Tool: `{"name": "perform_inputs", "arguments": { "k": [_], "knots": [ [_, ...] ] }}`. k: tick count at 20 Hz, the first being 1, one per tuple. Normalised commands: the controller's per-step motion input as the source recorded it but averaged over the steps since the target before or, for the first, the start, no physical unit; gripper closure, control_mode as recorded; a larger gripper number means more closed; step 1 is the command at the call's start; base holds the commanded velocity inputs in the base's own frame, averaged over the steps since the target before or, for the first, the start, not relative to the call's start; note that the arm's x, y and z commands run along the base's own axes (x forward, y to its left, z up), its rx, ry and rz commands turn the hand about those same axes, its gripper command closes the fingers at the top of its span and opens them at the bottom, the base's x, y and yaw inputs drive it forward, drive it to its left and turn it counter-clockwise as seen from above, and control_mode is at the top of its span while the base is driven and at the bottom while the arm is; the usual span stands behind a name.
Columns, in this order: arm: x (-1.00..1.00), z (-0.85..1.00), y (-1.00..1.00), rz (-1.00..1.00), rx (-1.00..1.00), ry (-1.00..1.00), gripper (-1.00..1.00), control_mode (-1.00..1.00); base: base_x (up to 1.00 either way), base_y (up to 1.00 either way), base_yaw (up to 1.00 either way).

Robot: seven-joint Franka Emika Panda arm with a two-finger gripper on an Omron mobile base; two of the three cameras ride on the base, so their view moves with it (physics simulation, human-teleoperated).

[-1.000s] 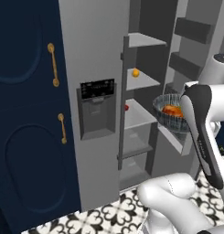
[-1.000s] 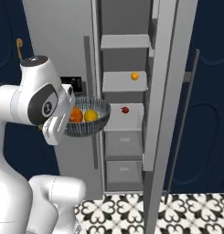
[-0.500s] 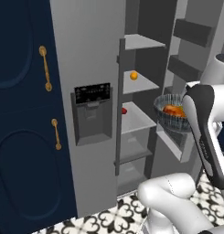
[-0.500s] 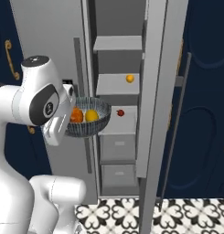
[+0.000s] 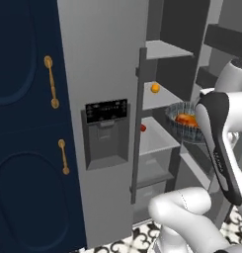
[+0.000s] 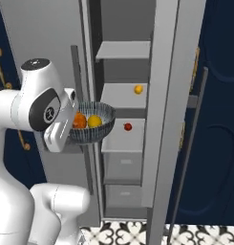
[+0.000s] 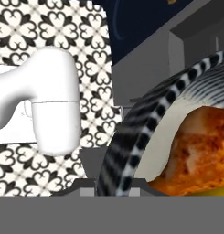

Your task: Pick the chicken drumstick and lemon from their plates and place them in the bowl. Then put the bowl in the fridge.

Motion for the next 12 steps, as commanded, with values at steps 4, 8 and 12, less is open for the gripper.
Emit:
{"name": "perform_inputs", "arguments": {
  "k": [4, 8, 12],
  "knots": [
    [0.0, 0.0, 0.0, 0.0, 0.0, 0.0, 1.0, 1.0, 0.37, -0.57, 0.15],
    [0.0, 0.0, 0.0, 0.0, 0.0, 0.0, 1.0, 1.0, 0.44, -0.05, 0.02],
    [0.0, 0.0, 0.0, 0.0, 0.0, 0.0, 1.0, 1.0, 0.45, 0.09, 0.02]
  ]
}}
